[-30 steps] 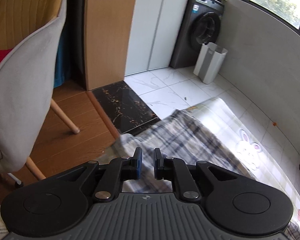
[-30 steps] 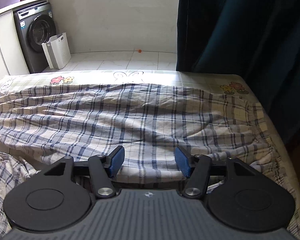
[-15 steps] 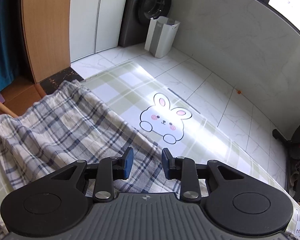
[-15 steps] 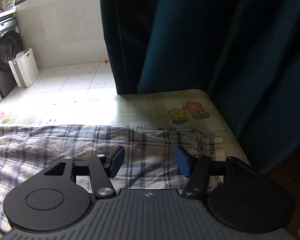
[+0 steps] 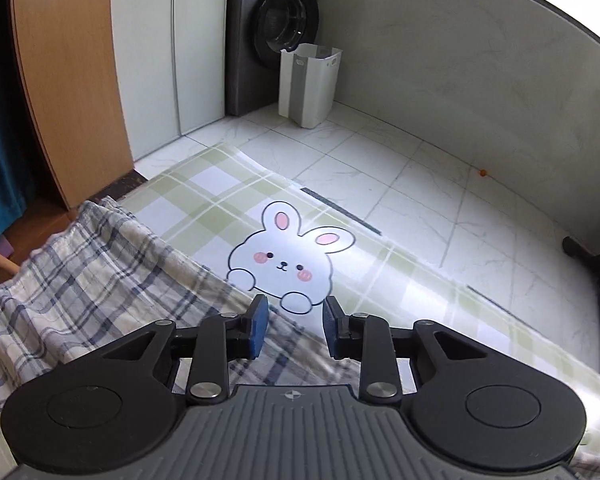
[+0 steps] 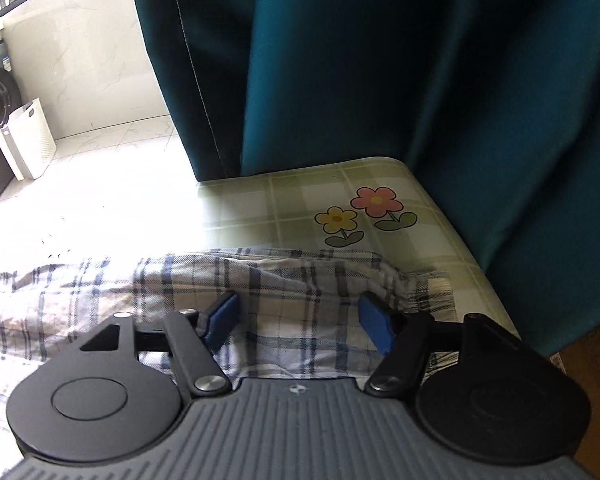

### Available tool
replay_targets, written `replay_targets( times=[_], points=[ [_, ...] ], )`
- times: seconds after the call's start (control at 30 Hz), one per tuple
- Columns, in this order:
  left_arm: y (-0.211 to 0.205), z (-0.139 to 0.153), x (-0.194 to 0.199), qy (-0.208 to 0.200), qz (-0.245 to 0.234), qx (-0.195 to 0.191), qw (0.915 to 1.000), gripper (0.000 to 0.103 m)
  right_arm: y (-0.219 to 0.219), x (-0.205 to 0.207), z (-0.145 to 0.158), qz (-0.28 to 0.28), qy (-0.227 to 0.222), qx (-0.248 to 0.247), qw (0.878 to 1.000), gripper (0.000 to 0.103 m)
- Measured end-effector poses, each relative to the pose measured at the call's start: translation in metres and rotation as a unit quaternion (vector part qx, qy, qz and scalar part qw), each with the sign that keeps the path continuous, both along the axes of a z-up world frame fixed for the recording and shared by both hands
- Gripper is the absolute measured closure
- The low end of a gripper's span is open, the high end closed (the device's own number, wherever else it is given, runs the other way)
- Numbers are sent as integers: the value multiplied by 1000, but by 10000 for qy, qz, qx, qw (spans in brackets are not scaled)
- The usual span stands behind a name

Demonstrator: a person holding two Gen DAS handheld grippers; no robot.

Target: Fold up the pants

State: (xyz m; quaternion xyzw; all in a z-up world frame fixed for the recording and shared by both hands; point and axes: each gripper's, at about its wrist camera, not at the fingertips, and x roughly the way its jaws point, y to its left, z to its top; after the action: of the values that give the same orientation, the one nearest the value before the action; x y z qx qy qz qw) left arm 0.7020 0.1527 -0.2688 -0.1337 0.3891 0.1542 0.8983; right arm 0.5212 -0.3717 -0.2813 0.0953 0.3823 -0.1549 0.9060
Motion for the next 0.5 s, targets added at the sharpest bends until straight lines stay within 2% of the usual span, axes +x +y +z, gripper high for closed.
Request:
replay_targets(
  times=[0.03,0.13,0.2,0.27,0.37,0.47,0.5],
  points=[
    [0,9,-6,-73,-82,-108,9999,73,3,-4,5,18,-68,27,10000,42],
    [-5,28,-26,-164,-484,-169,9985,72,17,-16,17,271,-341,104,9990,42],
    [-10,31,-35,-63,-776,-239,9967,59,27,-23,20,419,-394,124,9983,41],
    [-17,28,-43,65,-1187,-215,9927,51,35,-28,21,520,-369,233,9977,41],
    [-36,14,-52,209,-1712,149,9849,50,45,-32,18,534,-284,408,9973,41],
    [-50,-3,-53,400,-1948,293,9796,50,45,-35,15,442,-227,579,9971,41],
    [-54,-9,-53,451,-1990,366,9783,56,43,-34,13,381,-198,595,9973,41]
  ],
)
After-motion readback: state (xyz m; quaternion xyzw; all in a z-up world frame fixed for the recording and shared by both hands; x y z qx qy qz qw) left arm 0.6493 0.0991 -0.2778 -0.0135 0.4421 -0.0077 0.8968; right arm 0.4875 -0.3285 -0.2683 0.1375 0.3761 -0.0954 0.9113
